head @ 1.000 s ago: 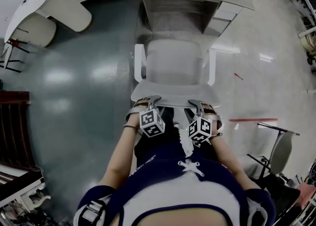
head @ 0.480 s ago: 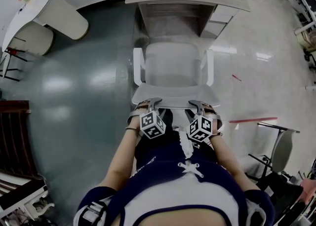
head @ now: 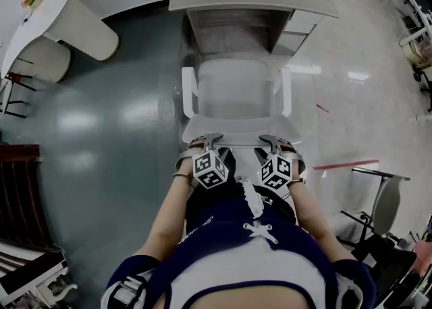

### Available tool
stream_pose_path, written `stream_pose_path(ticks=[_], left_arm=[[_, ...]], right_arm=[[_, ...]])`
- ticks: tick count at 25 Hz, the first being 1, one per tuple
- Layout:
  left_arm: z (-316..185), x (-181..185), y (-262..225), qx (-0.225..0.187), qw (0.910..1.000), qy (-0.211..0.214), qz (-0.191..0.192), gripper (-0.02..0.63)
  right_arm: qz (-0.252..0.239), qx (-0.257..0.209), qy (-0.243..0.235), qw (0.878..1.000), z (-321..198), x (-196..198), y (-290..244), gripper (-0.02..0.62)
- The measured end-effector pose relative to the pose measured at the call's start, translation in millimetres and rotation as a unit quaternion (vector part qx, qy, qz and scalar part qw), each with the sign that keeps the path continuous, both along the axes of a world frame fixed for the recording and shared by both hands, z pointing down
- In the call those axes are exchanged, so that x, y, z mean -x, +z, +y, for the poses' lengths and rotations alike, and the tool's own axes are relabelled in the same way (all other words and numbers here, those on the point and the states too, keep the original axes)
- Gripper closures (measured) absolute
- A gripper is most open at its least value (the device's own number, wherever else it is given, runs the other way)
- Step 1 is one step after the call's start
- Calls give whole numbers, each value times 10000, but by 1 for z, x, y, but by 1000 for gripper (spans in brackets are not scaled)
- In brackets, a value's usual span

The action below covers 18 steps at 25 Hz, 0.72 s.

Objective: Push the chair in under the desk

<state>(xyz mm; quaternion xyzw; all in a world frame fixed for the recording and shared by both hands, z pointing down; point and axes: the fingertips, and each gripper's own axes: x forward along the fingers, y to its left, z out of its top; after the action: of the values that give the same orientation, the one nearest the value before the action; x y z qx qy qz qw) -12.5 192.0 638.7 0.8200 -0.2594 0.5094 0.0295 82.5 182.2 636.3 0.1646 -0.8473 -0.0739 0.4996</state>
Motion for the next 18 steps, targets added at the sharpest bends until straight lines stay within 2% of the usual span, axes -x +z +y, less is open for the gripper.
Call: stream_pose_path(ticks=[18], left_arm=[[-27,1,-2,-46,9998,81,150,434]], right_arm=[[26,-173,59,9998,-28,1,0,466]])
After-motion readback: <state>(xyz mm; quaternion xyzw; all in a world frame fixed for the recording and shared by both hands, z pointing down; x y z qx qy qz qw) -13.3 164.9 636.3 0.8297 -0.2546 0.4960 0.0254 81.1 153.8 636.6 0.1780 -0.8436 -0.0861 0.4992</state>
